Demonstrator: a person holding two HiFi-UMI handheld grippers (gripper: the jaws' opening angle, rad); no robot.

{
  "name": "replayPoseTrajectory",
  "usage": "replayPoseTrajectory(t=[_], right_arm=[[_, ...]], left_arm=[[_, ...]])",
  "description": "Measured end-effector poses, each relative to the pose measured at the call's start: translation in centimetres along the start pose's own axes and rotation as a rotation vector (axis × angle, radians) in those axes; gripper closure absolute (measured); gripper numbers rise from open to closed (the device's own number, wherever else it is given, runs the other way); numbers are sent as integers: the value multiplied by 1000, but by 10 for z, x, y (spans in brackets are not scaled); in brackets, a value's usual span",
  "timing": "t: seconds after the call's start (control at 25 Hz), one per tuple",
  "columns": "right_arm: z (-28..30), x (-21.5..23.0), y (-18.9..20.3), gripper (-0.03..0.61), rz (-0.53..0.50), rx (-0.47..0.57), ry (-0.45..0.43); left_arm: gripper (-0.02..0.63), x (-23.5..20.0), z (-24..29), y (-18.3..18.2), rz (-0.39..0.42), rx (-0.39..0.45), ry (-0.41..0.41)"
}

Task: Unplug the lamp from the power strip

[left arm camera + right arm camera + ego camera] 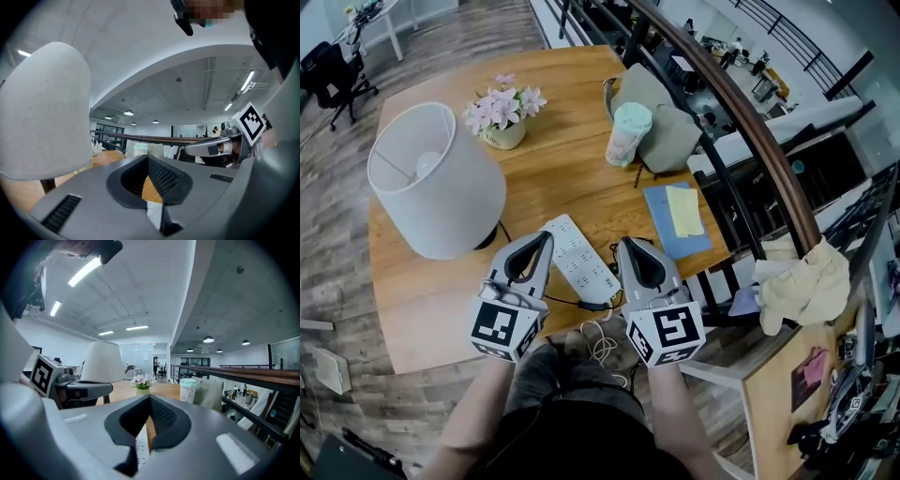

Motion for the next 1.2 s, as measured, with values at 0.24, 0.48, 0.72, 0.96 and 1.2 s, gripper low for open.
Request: replayPoseTrajectory(t=[0.24,0.48,0.72,0.96,1.2], right_arm=[[-3,0,-8,571,-2,6,-9],[-9,-2,-23,572,-13,47,-23],[-16,-7,-36,571,-11,103,-42],[-18,-12,-44,571,20,142,-75],[-21,-17,-49,571,48,179,-123]], left_arm=[[618,-2,0,-7,-20,22,8],[618,-2,-3,-21,-31,37,45],[618,0,-7,-38,-40,51,74],[618,1,-15,-46,-64,57,118],[618,2,-22,-54,-57,72,118]])
Point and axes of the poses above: the fingertips, and each gripper's own axes: z forward along the fingers, x to its right, y out of its underside, the point moved 10 cm from there along -z, backward along the fingers, and after that the axes turned 6 degrees about -x, right-handed, at the moved point
